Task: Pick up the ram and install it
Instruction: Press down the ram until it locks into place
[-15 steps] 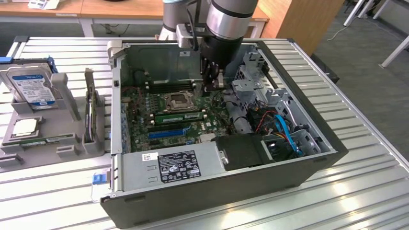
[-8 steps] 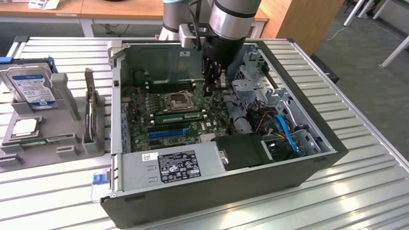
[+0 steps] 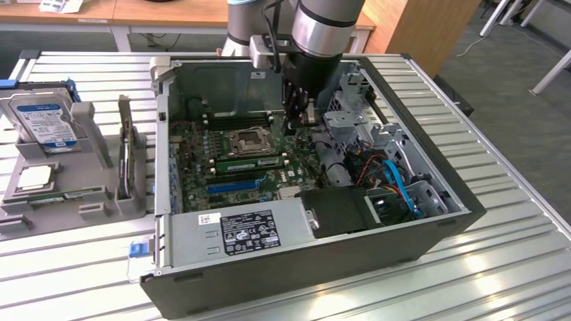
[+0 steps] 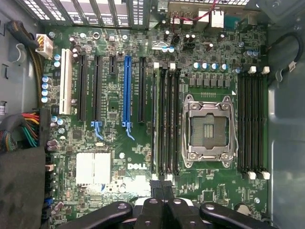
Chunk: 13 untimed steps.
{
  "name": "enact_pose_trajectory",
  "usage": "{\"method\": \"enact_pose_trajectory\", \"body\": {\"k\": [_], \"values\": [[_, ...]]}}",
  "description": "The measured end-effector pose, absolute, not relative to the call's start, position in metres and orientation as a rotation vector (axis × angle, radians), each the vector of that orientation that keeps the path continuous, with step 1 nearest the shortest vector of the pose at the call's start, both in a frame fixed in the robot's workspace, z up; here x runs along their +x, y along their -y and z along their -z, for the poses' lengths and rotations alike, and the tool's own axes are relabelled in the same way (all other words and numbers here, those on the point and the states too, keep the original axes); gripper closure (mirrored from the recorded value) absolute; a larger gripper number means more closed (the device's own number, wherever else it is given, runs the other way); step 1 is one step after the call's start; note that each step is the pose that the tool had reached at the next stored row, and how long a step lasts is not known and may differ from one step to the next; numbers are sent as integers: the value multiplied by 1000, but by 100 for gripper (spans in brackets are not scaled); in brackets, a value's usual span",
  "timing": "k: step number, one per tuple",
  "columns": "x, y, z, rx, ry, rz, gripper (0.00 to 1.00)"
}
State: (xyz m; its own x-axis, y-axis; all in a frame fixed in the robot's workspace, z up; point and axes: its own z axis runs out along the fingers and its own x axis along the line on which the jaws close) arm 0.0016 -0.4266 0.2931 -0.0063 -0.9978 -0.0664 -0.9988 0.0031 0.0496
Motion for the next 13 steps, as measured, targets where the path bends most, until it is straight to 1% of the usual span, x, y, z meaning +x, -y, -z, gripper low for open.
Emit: {"method": "enact_pose_trajectory", "body": {"k": [13], "values": [[2, 427, -281, -2206, -2216, -128, 90]]}}
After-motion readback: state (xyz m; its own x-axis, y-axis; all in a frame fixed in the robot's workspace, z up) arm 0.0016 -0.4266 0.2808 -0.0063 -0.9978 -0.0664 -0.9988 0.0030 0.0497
